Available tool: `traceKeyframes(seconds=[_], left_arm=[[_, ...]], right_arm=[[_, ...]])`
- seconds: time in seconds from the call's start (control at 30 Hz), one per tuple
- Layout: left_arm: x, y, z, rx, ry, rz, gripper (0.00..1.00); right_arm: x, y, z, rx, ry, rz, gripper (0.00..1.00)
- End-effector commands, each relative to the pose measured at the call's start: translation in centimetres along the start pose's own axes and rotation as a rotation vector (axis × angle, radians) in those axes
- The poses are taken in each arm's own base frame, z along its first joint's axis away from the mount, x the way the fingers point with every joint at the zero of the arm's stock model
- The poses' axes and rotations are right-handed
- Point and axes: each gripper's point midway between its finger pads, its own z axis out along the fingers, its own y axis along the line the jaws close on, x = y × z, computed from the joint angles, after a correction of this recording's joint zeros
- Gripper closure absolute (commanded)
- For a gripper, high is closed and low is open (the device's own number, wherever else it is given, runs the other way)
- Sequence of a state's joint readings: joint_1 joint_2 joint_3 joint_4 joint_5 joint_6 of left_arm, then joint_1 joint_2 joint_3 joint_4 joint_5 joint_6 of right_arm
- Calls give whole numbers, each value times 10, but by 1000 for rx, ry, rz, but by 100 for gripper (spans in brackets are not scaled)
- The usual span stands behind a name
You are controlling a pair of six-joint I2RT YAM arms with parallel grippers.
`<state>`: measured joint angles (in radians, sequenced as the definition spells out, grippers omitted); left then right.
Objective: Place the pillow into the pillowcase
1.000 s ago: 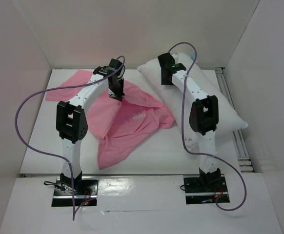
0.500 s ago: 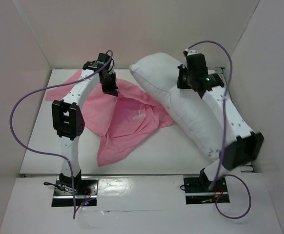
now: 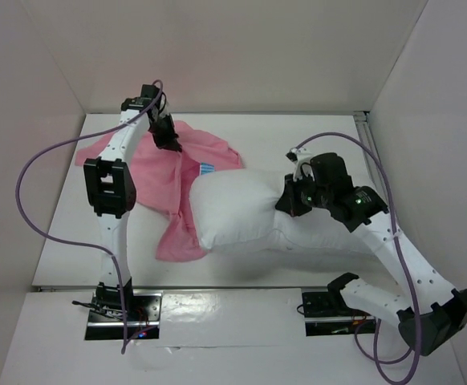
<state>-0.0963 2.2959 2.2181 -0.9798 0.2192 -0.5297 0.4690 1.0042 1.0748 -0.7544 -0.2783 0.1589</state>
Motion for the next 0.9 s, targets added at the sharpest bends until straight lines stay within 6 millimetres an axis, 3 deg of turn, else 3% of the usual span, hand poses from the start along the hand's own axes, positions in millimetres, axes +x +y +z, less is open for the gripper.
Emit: traceKeyframes(seconds=[0.0,0.03,0.07,0.13,0.17,0.2,0.27,0.3,0.37,0.4,0.43,0.47,0.5,0.57,0.7,0.73,0.77,0.8,0.83,0.87], left_arm=[[-8,-23,-24,66,-48,17,100],[-5,-25,-27,75,-42,17,100],[-2,-24,-30,74,-39,26,100],[2,-31,-44,86,-54,53,100],[8,-24,-43,57,-46,47,100],[14,-25,-45,50,-42,55,100],[19,-19,-50,27,-48,62,100],[25,-22,-51,29,-41,71,100],[31,-21,-56,10,-46,87,100],[33,-20,-58,10,-46,87,100],[37,-23,-59,13,-42,95,100],[39,-20,-60,2,-41,93,100],[39,-20,-67,-3,-57,96,100],[41,-16,-73,-23,-62,94,100],[52,-10,-85,-42,-65,93,100],[53,-12,-96,-33,-84,97,100],[58,-10,-98,-36,-77,95,100],[60,-8,-102,-42,-85,96,100],[61,-10,-113,-32,-106,100,100],[63,-10,-117,-29,-111,101,100]], right_arm=[[-1,17,-5,-51,-35,32,60],[4,18,-2,-55,-9,31,34],[11,16,1,-46,28,51,19],[-9,27,1,-72,45,38,0],[-31,37,-9,-89,17,28,0],[-35,49,-9,-121,31,10,0],[-48,57,-1,-110,31,-16,0],[-54,73,0,-132,19,-43,0],[-51,74,22,-72,48,-77,0],[-42,92,30,-85,83,-121,0],[-27,94,52,-52,157,-145,0],[-14,95,61,-12,214,-174,0],[-5,118,64,-30,242,-233,0],[14,116,87,71,313,-302,0],[37,121,113,80,364,-338,0],[44,120,121,66,390,-327,9],[43,122,126,57,371,-324,25],[46,118,132,61,384,-316,51],[48,117,133,61,384,-316,88],[46,119,135,56,373,-315,100]])
